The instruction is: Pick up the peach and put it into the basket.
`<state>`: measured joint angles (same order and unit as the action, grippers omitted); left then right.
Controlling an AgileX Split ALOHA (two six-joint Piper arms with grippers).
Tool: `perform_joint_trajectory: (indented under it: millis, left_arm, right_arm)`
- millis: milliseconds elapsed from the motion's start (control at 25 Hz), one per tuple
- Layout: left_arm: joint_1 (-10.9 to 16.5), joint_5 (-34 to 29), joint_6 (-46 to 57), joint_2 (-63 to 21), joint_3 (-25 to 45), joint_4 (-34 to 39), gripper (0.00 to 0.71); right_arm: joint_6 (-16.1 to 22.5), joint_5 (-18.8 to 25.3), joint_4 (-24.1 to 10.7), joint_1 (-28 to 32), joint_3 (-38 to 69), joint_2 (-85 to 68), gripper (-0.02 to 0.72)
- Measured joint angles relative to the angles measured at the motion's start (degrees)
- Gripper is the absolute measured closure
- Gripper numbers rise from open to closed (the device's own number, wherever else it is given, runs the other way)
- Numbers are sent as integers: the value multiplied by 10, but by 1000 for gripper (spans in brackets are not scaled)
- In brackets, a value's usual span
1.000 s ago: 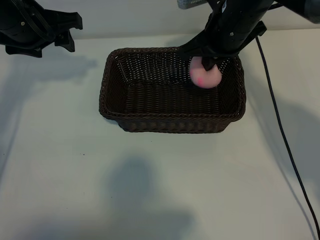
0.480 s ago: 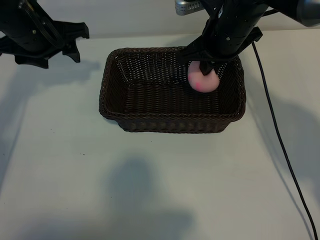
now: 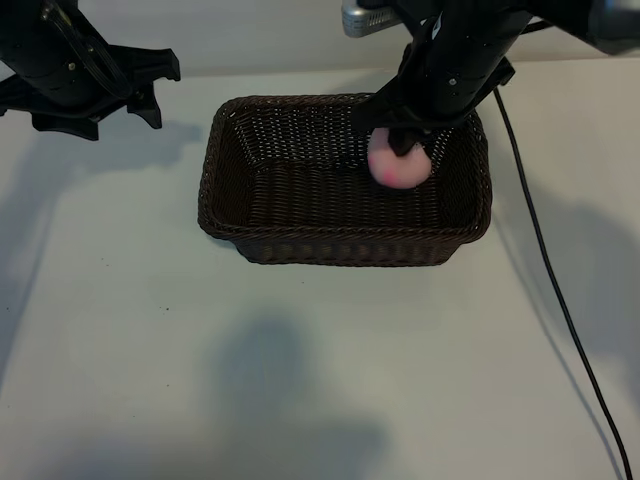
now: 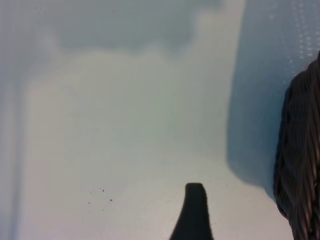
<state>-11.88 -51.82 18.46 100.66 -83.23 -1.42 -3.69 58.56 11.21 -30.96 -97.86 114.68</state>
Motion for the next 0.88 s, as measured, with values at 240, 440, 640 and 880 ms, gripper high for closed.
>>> perform_joint_trajectory:
  millis: [240, 440, 640, 880]
  left_arm:
    - [0, 0, 0, 0, 0, 0, 127]
    - [0, 0, -1, 0, 0, 0, 127]
    - [0, -1, -1, 0, 0, 0, 127]
    - [0, -1, -1, 0, 0, 1, 127]
  right_arm:
    - [0, 5, 6, 0, 0, 7, 257]
    - [0, 13, 7, 0, 0, 7, 194]
    - [8, 28, -11, 6, 0, 4, 189]
    - [16, 47, -33, 57, 0, -16, 189]
